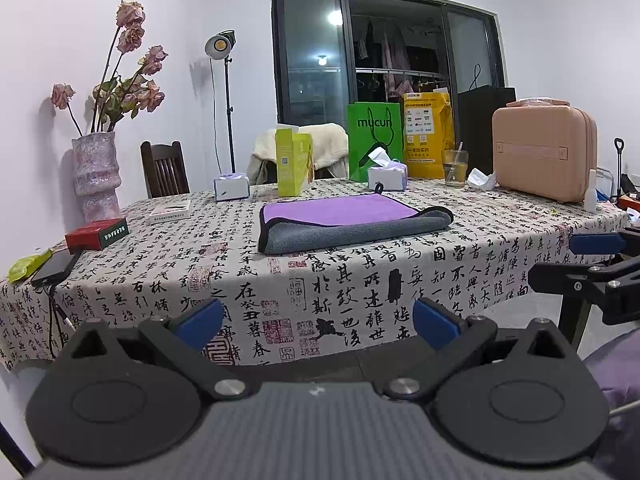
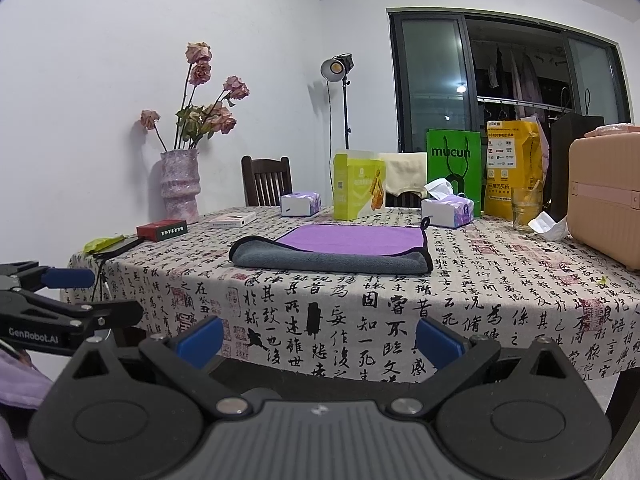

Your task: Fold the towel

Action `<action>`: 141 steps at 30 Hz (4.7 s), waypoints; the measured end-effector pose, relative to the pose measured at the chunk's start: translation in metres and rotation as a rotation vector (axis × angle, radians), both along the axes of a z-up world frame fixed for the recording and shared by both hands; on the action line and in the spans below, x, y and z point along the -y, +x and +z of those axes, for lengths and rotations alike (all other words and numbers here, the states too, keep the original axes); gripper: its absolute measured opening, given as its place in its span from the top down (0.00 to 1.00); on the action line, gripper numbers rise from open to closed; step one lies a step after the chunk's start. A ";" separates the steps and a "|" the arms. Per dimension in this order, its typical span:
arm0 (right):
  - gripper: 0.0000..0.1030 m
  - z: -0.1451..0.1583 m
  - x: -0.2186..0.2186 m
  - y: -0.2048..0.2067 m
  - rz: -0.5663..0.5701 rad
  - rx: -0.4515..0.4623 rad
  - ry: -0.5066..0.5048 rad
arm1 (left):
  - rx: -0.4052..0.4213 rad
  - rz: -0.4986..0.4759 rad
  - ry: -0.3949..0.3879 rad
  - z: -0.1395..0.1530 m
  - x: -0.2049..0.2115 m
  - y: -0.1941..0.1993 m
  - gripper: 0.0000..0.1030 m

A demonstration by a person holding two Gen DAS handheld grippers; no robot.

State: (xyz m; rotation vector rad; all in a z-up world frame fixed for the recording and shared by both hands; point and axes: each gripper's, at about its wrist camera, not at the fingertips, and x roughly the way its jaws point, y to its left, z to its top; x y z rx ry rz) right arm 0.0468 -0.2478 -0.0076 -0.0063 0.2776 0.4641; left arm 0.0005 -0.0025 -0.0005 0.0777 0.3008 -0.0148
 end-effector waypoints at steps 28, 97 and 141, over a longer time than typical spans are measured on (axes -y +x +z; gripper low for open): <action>0.00 -0.008 -0.005 0.030 0.007 -0.032 -0.016 | -0.004 0.041 -0.022 -0.001 -0.011 0.042 0.00; 0.86 -0.023 -0.021 0.290 0.009 -0.141 -0.126 | -0.253 -0.014 -0.032 -0.011 -0.051 0.277 0.71; 0.96 0.025 -0.027 0.358 0.023 -0.054 -0.139 | -0.211 -0.056 -0.023 0.041 -0.065 0.360 0.94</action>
